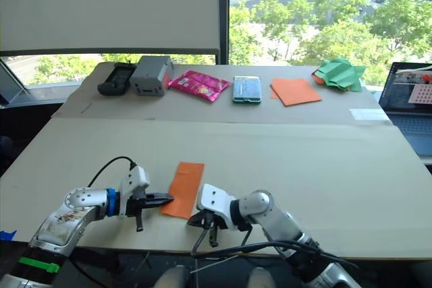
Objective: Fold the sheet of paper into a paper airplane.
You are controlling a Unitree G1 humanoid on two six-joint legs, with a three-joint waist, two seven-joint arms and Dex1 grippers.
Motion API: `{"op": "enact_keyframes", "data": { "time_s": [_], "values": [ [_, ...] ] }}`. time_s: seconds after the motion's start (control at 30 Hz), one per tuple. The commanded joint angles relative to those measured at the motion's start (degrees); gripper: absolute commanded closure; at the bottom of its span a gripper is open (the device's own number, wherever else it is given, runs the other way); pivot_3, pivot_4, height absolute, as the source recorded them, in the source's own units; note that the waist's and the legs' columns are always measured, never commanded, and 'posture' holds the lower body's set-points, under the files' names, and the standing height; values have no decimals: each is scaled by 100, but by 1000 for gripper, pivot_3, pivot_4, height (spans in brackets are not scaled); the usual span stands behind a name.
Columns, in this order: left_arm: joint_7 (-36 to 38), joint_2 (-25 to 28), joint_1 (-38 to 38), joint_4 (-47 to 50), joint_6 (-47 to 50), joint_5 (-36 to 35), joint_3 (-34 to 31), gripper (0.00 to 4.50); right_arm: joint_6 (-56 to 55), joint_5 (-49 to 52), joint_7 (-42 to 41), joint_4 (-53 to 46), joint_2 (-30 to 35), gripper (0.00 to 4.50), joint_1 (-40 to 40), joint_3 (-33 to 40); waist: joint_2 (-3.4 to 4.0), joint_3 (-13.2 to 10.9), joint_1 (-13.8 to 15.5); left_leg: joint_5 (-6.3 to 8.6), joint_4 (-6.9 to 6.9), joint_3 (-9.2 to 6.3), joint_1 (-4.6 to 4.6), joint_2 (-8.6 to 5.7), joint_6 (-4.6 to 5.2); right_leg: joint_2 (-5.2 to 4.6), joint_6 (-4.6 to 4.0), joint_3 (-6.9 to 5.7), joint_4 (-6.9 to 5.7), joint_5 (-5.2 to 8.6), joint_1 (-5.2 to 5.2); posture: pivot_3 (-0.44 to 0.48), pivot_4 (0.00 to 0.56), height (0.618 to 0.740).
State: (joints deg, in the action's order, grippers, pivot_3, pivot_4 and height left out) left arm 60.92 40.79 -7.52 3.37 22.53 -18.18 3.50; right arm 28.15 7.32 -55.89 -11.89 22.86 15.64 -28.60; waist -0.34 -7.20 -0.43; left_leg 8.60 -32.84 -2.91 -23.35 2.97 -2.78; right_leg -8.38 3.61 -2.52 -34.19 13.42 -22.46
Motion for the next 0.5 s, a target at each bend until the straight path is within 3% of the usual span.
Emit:
{"op": "enact_keyframes", "data": {
  "time_s": [0.03,0.23,0.5],
  "values": [
    [25,241,-61,399,283,-487,-677,4500,518,547,148,-668,135,4450,-155,679,-15,-16,28,0,0,0,-9,0,0,0,0,0,3,0,-5,0,150,702],
    [10,236,-215,186,183,-358,-586,4500,827,728,478,-942,283,4450,-402,1041,-18,-22,90,1,0,3,-5,0,-1,0,1,-1,10,0,-10,0,150,702],
    [26,-371,-881,-395,-137,21,149,4500,1238,1222,884,-1380,304,4450,-535,1775,-32,-31,130,0,-6,7,-21,-3,0,-3,6,-1,13,-4,-11,0,150,702]
  ]
}}
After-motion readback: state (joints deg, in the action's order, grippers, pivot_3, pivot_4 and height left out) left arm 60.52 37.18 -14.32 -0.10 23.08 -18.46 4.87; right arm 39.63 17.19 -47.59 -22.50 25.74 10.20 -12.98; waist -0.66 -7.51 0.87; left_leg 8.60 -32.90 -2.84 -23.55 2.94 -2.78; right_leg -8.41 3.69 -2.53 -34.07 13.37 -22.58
